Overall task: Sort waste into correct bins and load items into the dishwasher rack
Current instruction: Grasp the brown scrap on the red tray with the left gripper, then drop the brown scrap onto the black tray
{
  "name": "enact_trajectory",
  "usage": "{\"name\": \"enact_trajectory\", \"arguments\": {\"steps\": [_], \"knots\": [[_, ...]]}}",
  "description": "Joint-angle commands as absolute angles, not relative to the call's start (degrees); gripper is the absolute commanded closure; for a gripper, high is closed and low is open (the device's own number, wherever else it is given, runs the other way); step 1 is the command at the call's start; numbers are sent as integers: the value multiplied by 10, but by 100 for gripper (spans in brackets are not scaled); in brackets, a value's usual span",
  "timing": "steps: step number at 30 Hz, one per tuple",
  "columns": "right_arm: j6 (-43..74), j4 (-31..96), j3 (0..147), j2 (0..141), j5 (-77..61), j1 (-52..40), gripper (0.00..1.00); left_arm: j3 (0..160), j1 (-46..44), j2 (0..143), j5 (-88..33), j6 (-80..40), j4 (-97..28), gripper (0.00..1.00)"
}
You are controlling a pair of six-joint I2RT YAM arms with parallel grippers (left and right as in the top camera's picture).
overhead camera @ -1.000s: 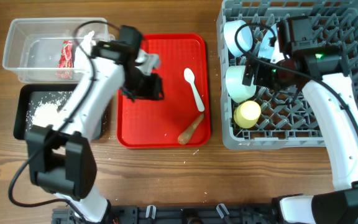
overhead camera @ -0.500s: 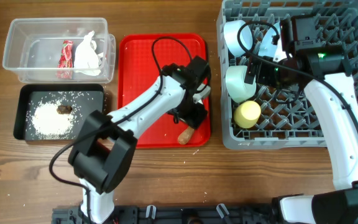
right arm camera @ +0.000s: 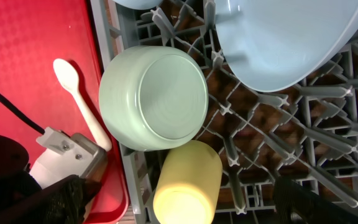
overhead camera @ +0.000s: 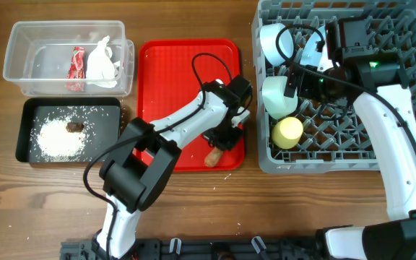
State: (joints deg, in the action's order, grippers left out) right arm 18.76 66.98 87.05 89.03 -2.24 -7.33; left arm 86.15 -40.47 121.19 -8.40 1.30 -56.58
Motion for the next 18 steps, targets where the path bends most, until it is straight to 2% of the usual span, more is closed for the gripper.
{"name": "enact_trajectory", "arguments": {"steps": [1, 6, 13, 15, 18], "knots": [[180, 669, 881, 894, -9, -72, 0, 862, -404, 1224, -76, 13, -575, 96], [180, 661, 881, 894, -9, -72, 0, 921, -378, 1210, -20, 13, -653, 96], [180, 660, 881, 894, -9, -71, 0, 1071, -261, 1152, -18, -25, -742, 96], [180, 657, 881, 894, -9, -72, 1, 1077, -194, 1121, -8, -69, -738, 96], [180, 653, 881, 894, -9, -72, 0, 1077, -64, 1103, 22, -195, -738, 96]]}}
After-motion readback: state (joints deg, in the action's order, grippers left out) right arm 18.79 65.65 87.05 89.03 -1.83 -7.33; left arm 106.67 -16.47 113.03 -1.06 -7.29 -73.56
